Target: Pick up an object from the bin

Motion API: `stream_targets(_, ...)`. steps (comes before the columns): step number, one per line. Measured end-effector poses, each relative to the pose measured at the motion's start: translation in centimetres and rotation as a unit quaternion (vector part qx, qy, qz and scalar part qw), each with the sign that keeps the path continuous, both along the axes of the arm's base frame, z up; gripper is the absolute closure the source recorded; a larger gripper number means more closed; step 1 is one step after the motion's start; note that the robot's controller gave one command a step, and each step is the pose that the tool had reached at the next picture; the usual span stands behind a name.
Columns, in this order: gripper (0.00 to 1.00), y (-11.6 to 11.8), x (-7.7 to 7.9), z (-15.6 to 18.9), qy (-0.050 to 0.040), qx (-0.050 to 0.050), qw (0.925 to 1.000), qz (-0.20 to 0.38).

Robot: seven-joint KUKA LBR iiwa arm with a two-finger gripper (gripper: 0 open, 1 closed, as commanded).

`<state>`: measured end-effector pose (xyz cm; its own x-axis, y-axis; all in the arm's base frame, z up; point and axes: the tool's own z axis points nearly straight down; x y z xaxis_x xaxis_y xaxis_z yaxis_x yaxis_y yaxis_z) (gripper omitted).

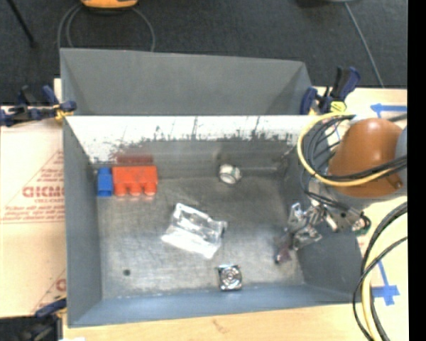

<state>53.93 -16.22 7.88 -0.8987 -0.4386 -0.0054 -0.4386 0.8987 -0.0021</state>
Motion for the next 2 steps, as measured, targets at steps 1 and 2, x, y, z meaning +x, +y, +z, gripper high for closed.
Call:
stream_targets(1,0.00,0.43,0.23,0.12,-0.0025,0.004,1.0000,0.000)
stream_targets(2,1.00,0.00,0.00,0.00,0.0000,0.000,1.0000,0.000)
